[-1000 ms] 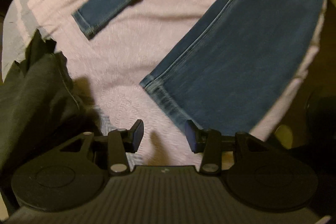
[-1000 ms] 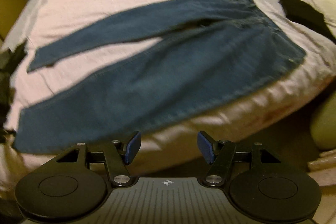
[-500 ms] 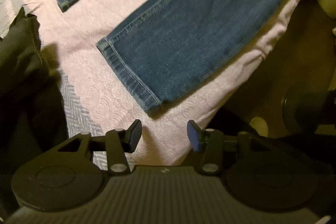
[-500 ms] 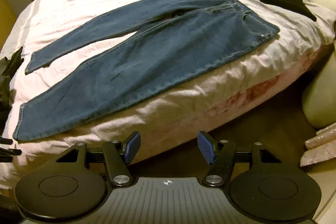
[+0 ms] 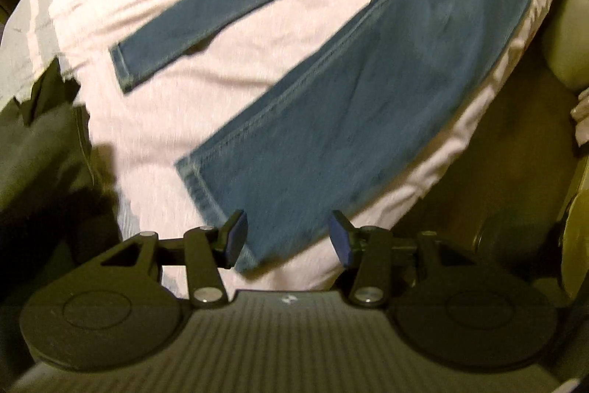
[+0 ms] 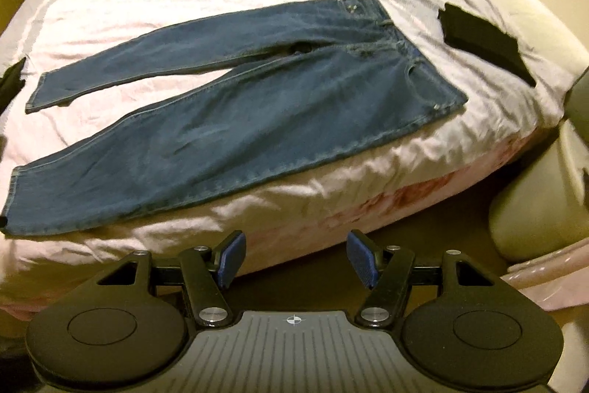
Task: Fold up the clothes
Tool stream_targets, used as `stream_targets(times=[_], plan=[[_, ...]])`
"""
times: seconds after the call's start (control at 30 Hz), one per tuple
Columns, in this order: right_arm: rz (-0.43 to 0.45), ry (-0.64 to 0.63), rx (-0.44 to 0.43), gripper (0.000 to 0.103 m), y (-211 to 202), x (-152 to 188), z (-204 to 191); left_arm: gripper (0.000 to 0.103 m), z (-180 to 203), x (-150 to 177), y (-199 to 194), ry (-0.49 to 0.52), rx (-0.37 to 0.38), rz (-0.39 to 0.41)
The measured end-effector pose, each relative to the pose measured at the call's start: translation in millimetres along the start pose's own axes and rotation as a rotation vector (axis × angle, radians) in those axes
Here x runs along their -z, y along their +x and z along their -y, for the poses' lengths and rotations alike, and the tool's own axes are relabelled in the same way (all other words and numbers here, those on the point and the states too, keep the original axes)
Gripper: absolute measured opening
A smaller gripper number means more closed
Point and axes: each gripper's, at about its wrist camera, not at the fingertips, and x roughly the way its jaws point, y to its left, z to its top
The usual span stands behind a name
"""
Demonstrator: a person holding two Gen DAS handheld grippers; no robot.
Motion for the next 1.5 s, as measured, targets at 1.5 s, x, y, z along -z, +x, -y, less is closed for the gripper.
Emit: stream_targets(times=[1.5], plan=[[0.053,-0.093,-0.029,0.074,4,14,20,0.051,50,30,4,0.339,-0.082,0.072]])
